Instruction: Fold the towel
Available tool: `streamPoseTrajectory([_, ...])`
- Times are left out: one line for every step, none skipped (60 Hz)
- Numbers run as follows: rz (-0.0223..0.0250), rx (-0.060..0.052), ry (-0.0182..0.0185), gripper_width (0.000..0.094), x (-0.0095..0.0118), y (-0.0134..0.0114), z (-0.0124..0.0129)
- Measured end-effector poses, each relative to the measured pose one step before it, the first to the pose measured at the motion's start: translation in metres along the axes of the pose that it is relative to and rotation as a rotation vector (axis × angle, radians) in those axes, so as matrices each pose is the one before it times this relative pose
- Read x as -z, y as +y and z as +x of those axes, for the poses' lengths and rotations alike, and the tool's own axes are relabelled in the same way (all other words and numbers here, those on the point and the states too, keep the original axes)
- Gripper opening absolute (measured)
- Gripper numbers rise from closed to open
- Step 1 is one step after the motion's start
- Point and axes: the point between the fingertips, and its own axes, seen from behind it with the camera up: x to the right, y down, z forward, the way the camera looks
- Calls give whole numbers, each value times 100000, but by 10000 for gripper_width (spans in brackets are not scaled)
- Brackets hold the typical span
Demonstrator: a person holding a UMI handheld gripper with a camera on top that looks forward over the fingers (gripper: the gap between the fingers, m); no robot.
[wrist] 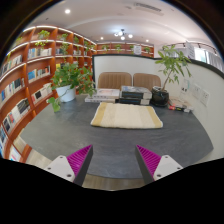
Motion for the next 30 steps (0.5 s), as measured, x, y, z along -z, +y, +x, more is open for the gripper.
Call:
streamPoseTrajectory([-366,-220,-86,854,-74,15,-48])
streamPoseTrajectory([-448,-179,-72,855,-129,-17,-46])
streamPoseTrajectory([-452,-113,-77,854,-177,-82,-51])
streamPoseTrajectory([-400,-100,-111,854,-217,-146,-7])
streamPoseTrajectory([-306,-139,-133,853,-266,-177,-3])
streamPoseTrajectory([-282,-142,-35,855,-330,-197,-28])
streamPoseTrajectory([-282,-114,35,853,-378,-256,19])
streamPoseTrajectory([-63,-170,29,855,476,470,97])
streamPoseTrajectory([-193,-27,167,855,-239,-169,99])
streamPoseTrajectory([-175,42,127,856,-300,-185,98])
streamPoseTrajectory([-190,170,120,856,-303,-207,129])
streamPoseTrajectory([-220,301,121,857,-375,-255,138])
streamPoseTrajectory([-505,466,49,860,84,-526,540])
streamPoseTrajectory([102,236,315,863,-878,17,-188])
streamPoseTrajectory([-549,289,200,865,62,-483,567])
streamPoseTrajectory([-124,147,323,868,-896,75,-197])
streamPoseTrajectory([-413,369,144,867,-406,-116,178])
streamPoseTrajectory([-317,372,134,867,-365,-73,157])
streamPoseTrajectory([-515,452,67,868,55,-331,515])
streamPoseTrajectory([-145,254,278,866,-504,-97,319])
streamPoseTrajectory([-178,181,472,864,-467,-149,310])
streamPoseTrajectory([-221,126,452,860,-390,-50,211])
streamPoseTrajectory([1,54,494,857,-844,153,-122])
streamPoseTrajectory([-619,174,381,851,62,-304,700])
streamPoseTrajectory([-296,-114,464,842,-354,-78,361])
streamPoseTrajectory([-316,-186,374,830,-355,47,346])
streamPoseTrajectory([-371,-137,354,816,-322,60,413])
streamPoseTrajectory([-446,-147,302,804,-250,93,332])
streamPoseTrajectory([-595,-144,341,784,-273,137,324])
streamPoseTrajectory([-781,-120,278,763,-284,184,358])
